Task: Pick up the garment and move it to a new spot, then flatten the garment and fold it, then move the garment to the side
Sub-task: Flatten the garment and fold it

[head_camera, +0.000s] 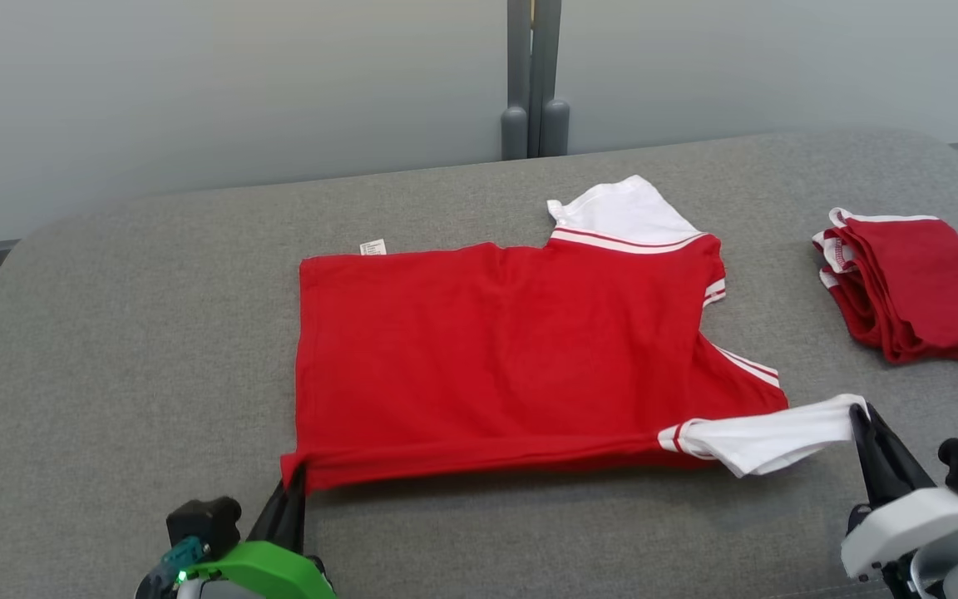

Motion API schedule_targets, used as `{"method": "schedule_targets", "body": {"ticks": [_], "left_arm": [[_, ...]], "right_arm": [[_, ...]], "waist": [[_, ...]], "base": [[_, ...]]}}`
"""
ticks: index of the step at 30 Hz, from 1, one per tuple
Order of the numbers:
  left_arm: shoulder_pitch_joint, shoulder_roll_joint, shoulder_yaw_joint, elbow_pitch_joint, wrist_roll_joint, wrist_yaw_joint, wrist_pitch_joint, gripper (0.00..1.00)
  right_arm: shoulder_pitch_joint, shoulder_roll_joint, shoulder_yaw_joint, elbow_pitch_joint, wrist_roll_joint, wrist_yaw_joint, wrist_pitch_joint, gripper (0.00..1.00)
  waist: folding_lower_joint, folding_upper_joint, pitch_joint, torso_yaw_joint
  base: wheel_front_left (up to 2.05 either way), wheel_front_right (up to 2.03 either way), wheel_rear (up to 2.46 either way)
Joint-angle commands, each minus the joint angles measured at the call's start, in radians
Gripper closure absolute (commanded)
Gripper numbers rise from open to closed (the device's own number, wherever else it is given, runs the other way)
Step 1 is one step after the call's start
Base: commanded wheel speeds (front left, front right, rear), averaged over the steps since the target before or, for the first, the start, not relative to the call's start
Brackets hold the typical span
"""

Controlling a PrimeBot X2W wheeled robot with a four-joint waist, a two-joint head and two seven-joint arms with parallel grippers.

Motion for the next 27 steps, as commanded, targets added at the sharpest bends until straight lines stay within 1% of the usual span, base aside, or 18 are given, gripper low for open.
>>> {"method": "schedule_targets", "body": {"ticks": [1, 5, 12, 19, 27], "left_arm": [[-0.034, 0.003, -0.006, -0.01, -0.011, 0.003, 0.0, 1.0], [-0.073, 0.003, -0.035, -0.003, -0.02, 0.003, 0.0, 1.0], [-0.191, 0.01, -0.08, 0.038, -0.042, 0.003, 0.0, 1.0], [-0.265, 0.006, -0.062, 0.064, -0.036, 0.003, 0.0, 1.0], [-0.31, 0.0, -0.017, 0.062, 0.0, 0.003, 0.0, 1.0]], "right_arm": [[-0.037, 0.002, -0.006, 0.018, -0.018, -0.002, 0.0, 1.0], [-0.096, 0.017, -0.014, 0.055, -0.041, -0.002, 0.0, 1.0], [-0.23, 0.044, -0.031, 0.154, -0.11, -0.002, 0.0, 1.0], [-0.327, 0.068, -0.067, 0.201, -0.159, -0.002, 0.0, 1.0], [-0.41, 0.094, -0.099, 0.188, -0.205, -0.002, 0.0, 1.0]], "waist": [[0.0001, 0.0, 0.02, 0.019], [0.0001, 0.0, 0.043, 0.031], [0.0001, 0.0, 0.126, 0.035], [0.0001, 0.0, 0.192, 0.028], [0.0001, 0.0, 0.252, 0.027]], "base": [[0.0, 0.0, 0.0], [0.0, 0.0, 0.0], [0.0, 0.0, 0.0], [0.0, 0.0, 0.0], [0.0, 0.0, 0.0]]}}
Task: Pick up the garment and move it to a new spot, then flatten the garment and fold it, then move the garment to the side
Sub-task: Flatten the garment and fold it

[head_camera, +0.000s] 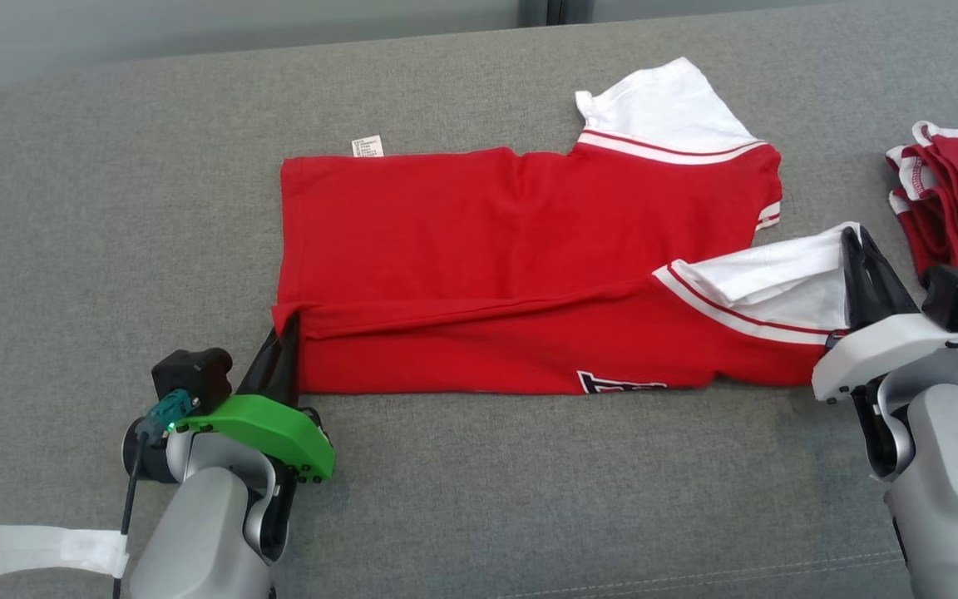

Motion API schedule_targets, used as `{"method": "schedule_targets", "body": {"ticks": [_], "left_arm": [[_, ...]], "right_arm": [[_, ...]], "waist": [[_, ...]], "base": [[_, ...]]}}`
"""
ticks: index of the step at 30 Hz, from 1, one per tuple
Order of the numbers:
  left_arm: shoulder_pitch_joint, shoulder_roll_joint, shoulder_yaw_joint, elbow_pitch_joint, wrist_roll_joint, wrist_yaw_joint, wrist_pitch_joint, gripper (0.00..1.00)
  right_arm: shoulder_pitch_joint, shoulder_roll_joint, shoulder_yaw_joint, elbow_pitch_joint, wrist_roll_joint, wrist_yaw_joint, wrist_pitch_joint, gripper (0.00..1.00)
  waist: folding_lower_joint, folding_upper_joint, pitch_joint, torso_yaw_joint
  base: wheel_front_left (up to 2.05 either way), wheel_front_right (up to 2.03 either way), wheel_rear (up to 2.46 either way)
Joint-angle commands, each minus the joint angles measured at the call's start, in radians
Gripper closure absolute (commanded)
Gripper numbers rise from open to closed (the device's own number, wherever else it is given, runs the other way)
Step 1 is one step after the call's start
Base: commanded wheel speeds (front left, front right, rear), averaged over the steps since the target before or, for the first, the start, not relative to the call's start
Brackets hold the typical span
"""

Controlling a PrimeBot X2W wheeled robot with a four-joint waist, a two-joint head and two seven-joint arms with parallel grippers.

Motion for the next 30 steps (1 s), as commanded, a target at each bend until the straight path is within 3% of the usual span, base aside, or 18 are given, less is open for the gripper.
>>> {"method": "schedule_targets", "body": {"ticks": [1, 7, 9, 10, 11, 20, 30], "left_arm": [[-0.018, 0.0, 0.006, 0.002, 0.012, 0.003, 0.001, 1.0], [-0.053, -0.004, 0.002, 0.024, 0.026, 0.003, 0.001, 1.0], [-0.064, -0.003, 0.014, 0.028, 0.033, 0.003, 0.001, 0.53], [-0.066, -0.002, 0.027, 0.03, 0.036, 0.003, 0.001, 0.01], [-0.066, -0.002, 0.039, 0.03, 0.043, 0.003, 0.001, 0.0], [-0.004, -0.014, 0.158, -0.077, 0.137, 0.003, 0.001, 0.0], [0.113, -0.017, 0.149, -0.107, 0.127, 0.003, 0.001, 0.0]], "right_arm": [[-0.015, -0.001, -0.001, 0.002, -0.007, -0.002, 0.0, 1.0], [-0.061, 0.003, 0.006, 0.039, -0.045, -0.002, 0.0, 1.0], [-0.074, 0.009, -0.006, 0.041, -0.048, -0.002, 0.0, 1.0], [-0.079, 0.014, -0.013, 0.042, -0.052, -0.002, 0.0, 0.71], [-0.082, 0.017, -0.02, 0.043, -0.06, -0.002, 0.0, 0.0], [-0.014, 0.066, -0.142, -0.078, -0.117, -0.002, 0.0, 0.0], [0.18, 0.096, -0.119, -0.087, -0.067, -0.002, 0.0, 0.0]], "waist": [[0.0, 0.0, 0.022, 0.0], [0.0, 0.0, 0.05, 0.002], [0.0, 0.0, 0.057, 0.001], [0.0, 0.0, 0.06, 0.001], [0.0, 0.0, 0.061, 0.0], [0.0, 0.0, 0.042, 0.0], [0.0, 0.0, 0.006, -0.013]], "base": [[0.0, 0.0, 0.0], [0.0, 0.0, 0.0], [0.0, 0.0, 0.0], [0.0, 0.0, 0.0], [0.0, 0.0, 0.0], [0.0, 0.0, 0.0], [0.0, 0.0, 0.0]]}}
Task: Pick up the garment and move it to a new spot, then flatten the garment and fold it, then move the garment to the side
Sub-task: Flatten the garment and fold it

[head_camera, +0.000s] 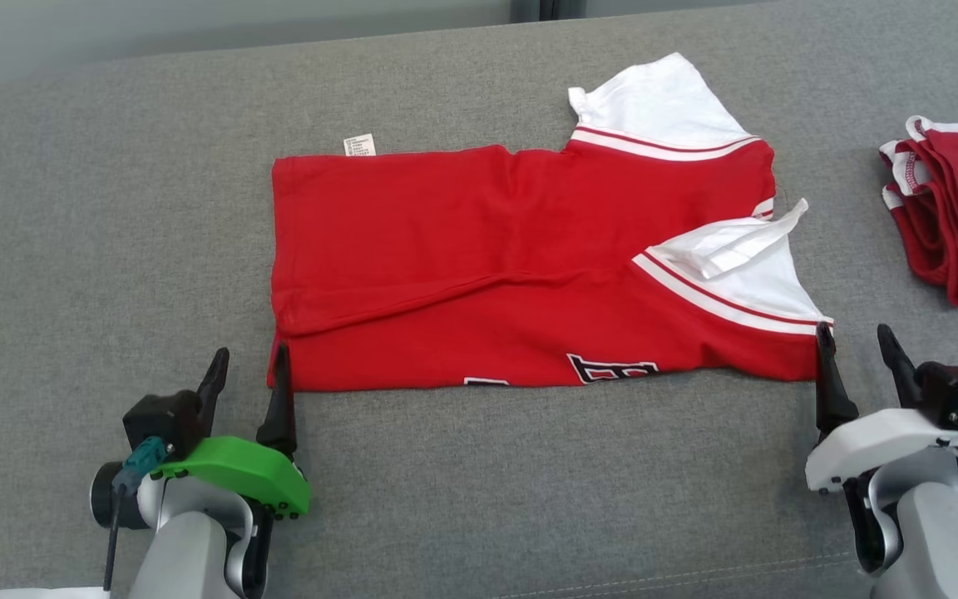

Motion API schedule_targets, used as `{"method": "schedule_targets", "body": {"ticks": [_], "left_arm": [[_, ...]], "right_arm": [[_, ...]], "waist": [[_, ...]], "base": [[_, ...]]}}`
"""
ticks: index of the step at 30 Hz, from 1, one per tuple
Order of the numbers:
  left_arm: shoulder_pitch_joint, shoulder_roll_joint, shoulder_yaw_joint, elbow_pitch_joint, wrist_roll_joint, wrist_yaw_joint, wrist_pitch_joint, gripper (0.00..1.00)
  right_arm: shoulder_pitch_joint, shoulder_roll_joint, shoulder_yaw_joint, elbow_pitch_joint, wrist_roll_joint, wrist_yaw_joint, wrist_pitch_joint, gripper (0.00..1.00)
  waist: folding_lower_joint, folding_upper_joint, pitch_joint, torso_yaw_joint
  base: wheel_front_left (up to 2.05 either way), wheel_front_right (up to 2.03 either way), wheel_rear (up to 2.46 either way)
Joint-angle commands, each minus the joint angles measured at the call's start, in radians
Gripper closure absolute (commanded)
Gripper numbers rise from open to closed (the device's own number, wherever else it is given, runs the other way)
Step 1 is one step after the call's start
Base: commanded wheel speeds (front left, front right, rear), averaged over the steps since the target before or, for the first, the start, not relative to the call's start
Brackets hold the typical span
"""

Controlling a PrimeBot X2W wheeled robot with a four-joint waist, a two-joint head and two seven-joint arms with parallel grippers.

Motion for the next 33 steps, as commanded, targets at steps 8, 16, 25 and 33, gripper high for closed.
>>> {"method": "schedule_targets", "body": {"ticks": [8, 16, 25, 33], "left_arm": [[0.014, 0.002, -0.031, -0.012, -0.022, 0.003, 0.001, 0.0], [-0.001, 0.002, -0.052, -0.013, -0.03, 0.003, 0.001, 0.0], [-0.015, 0.002, -0.071, 0.025, -0.068, 0.003, 0.001, 0.0], [-0.043, 0.003, -0.101, 0.07, -0.103, 0.003, 0.001, 0.0]], "right_arm": [[0.01, 0.016, 0.002, 0.061, 0.042, -0.002, 0.0, 0.0], [-0.019, 0.009, 0.027, 0.169, 0.033, -0.002, 0.002, 0.6], [-0.036, -0.018, 0.053, 0.164, 0.044, -0.002, 0.001, 1.0], [-0.041, -0.029, 0.079, 0.092, 0.064, -0.002, 0.001, 1.0]], "waist": [[0.0, -0.0001, 0.018, -0.002], [0.0, -0.0001, 0.019, 0.025], [0.0, -0.0001, 0.028, 0.022], [0.0, -0.0001, 0.048, -0.002]], "base": [[0.0, 0.0, 0.0], [0.0, 0.0, 0.0], [0.0, 0.0, 0.0], [0.0, 0.0, 0.0]]}}
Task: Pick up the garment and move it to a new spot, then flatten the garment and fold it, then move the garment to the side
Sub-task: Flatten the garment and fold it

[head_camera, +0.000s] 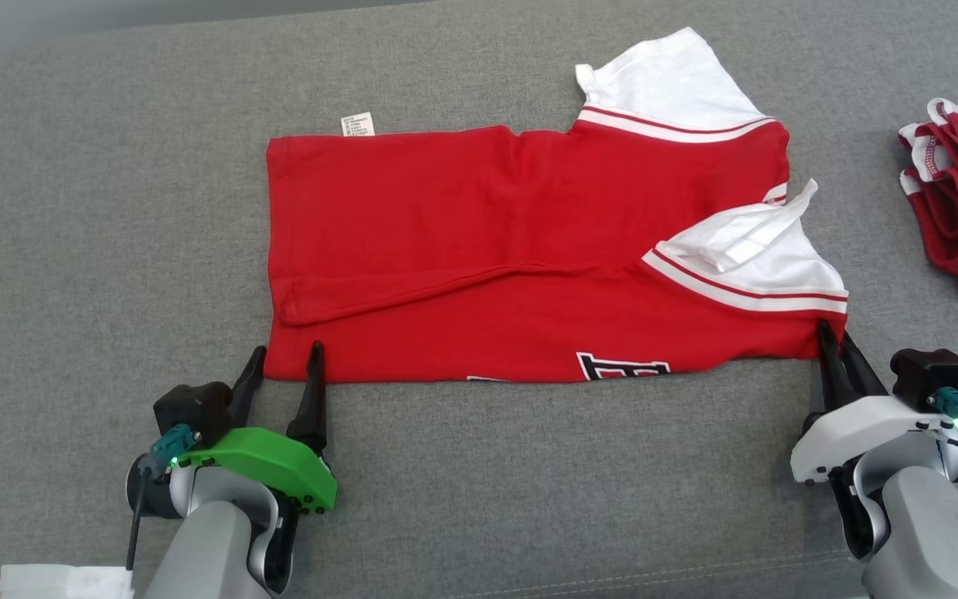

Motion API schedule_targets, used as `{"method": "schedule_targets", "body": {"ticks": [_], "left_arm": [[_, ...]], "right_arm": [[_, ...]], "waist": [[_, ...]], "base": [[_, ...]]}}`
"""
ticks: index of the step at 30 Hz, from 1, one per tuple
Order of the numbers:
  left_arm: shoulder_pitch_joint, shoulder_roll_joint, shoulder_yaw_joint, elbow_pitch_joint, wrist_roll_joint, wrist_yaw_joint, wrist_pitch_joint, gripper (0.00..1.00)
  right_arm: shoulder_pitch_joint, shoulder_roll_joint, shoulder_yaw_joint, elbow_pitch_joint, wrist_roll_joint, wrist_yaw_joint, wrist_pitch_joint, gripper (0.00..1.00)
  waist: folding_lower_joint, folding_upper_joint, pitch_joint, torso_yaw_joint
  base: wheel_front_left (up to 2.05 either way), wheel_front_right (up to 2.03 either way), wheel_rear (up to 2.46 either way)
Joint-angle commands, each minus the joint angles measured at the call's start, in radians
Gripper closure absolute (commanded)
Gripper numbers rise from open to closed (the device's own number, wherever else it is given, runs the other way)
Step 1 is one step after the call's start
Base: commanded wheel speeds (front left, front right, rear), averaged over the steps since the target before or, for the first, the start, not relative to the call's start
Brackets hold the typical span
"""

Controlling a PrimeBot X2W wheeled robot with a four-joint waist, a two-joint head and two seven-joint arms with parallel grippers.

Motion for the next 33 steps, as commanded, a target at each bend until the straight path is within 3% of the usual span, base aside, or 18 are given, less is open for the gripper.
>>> {"method": "schedule_targets", "body": {"ticks": [1, 2, 3, 4, 5, 15, 27, 33], "left_arm": [[-0.011, 0.005, 0.0, 0.012, -0.005, 0.003, 0.001, 0.0], [-0.012, 0.004, -0.006, 0.024, -0.004, 0.003, 0.001, 0.36], [-0.014, 0.004, -0.008, 0.032, -0.005, 0.003, 0.001, 0.83], [-0.014, 0.004, -0.008, 0.032, -0.005, 0.003, 0.001, 0.83], [-0.015, 0.004, -0.006, 0.037, -0.01, 0.003, 0.002, 1.0], [0.014, 0.004, -0.015, 0.053, -0.036, 0.003, 0.001, 1.0], [0.169, 0.006, -0.009, 0.08, -0.027, 0.003, 0.001, 1.0], [0.228, 0.006, -0.009, 0.094, -0.031, 0.003, 0.001, 1.0]], "right_arm": [[-0.007, -0.002, 0.006, -0.009, 0.005, -0.002, 0.001, 1.0], [-0.008, -0.003, 0.008, -0.014, 0.008, -0.002, 0.001, 1.0], [-0.009, -0.003, 0.01, -0.017, 0.01, -0.002, 0.001, 1.0], [-0.009, -0.003, 0.01, -0.017, 0.01, -0.002, 0.001, 1.0], [-0.008, -0.004, 0.012, -0.018, 0.011, -0.002, 0.001, 1.0], [0.019, -0.005, 0.012, -0.007, 0.033, -0.002, 0.001, 1.0], [0.146, -0.034, 0.014, 0.041, 0.071, -0.002, 0.001, 1.0], [0.198, -0.047, 0.049, 0.035, 0.112, -0.002, 0.001, 1.0]], "waist": [[-0.0001, 0.0, 0.004, -0.008], [-0.0001, 0.0, 0.005, -0.01], [-0.0001, 0.0, 0.005, -0.012], [-0.0001, 0.0, 0.005, -0.012], [-0.0001, 0.0, 0.004, -0.013], [-0.0001, 0.0, -0.045, -0.003], [-0.0001, 0.0, -0.256, 0.016], [-0.0001, 0.0, -0.307, 0.027]], "base": [[0.0, 0.0, 0.0], [0.0, 0.0, 0.0], [0.0, 0.0, 0.0], [0.0, 0.0, 0.0], [0.0, 0.0, 0.0], [0.0, 0.0, 0.0], [0.0, 0.0, 0.0], [0.0, 0.0, 0.0]]}}
